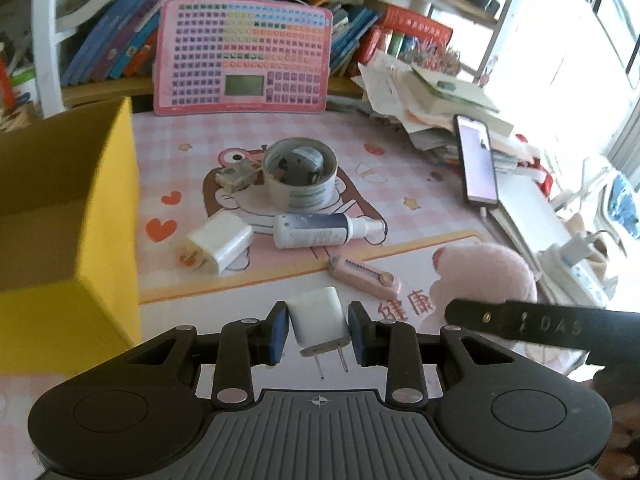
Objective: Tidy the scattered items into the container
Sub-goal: 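Lift the plush with right gripper while left gripper carries the charger toward the yellow box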
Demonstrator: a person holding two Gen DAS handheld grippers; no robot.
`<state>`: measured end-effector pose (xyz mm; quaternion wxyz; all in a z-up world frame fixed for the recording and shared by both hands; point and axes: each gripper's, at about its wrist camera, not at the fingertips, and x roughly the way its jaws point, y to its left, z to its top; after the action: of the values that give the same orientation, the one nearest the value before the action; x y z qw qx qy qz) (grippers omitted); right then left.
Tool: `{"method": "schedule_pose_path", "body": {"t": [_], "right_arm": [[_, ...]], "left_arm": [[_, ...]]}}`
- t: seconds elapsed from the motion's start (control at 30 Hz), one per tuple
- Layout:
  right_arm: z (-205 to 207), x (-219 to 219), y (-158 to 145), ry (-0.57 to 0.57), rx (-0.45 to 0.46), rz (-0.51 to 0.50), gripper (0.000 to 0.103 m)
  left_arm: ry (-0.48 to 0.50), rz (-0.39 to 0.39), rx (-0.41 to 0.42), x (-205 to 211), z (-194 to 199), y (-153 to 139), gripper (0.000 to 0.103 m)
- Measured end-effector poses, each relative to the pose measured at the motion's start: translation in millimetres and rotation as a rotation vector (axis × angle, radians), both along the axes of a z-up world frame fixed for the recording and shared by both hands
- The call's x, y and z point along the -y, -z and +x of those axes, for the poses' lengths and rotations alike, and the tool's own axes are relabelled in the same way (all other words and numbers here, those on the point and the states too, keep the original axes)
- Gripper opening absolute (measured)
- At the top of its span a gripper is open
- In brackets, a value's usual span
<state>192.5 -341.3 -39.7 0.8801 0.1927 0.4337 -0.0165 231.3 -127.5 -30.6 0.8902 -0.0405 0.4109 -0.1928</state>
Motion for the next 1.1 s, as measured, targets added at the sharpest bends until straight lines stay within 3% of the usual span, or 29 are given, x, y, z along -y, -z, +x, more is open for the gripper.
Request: {"method": "schedule_pose_path", "body": {"t": [0.2, 0.57, 1.1], "right_arm": [[-37.2, -40.8, -7.5, -0.030, -0.005, -0.022, 0.060], [-80.0, -122.5, -16.2, -0.158, 0.009, -0.024, 0.060], [-86.4, -227.6, -33.3, -0.417, 0.062, -0.071, 0.060]], "left_arm": [[0.006, -0.023, 0.033, -39.9, -39.1, -12.0, 0.031], [-0.100, -0.037, 0.049, -124.9, -93.9, -16.0, 0.031], [-0.295, -0.082, 0.137, -224.0, -138.8, -28.8, 0.031]]}}
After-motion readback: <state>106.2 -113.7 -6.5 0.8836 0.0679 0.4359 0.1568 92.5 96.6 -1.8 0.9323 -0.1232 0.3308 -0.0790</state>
